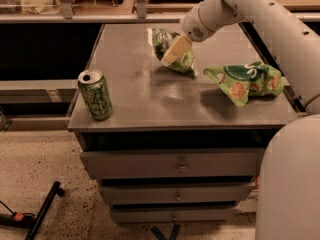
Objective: Move green jalapeno chip bag near green can
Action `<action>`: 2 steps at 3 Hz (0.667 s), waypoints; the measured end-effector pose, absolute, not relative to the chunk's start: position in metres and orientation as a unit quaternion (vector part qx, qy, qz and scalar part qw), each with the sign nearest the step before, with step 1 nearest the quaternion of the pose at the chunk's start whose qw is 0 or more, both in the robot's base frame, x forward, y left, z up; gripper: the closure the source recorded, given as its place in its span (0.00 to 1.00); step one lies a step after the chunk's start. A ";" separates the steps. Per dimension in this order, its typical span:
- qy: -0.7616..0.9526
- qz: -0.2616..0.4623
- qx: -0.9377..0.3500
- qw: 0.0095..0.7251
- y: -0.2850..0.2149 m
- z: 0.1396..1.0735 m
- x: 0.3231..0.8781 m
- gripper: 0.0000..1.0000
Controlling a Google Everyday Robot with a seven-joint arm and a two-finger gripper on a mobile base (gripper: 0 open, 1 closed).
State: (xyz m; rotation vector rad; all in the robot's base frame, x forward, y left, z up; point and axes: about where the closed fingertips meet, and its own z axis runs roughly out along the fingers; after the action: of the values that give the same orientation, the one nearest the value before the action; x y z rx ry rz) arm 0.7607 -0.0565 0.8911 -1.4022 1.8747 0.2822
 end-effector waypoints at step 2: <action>0.740 0.135 -0.543 0.373 -0.038 0.868 0.767 0.41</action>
Offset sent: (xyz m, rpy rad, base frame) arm 0.0098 0.0212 -0.0264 0.0293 0.0534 -0.0034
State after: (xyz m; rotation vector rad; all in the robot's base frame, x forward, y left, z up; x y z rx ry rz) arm 0.7674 -0.0381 0.8684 -1.3917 1.8952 0.3448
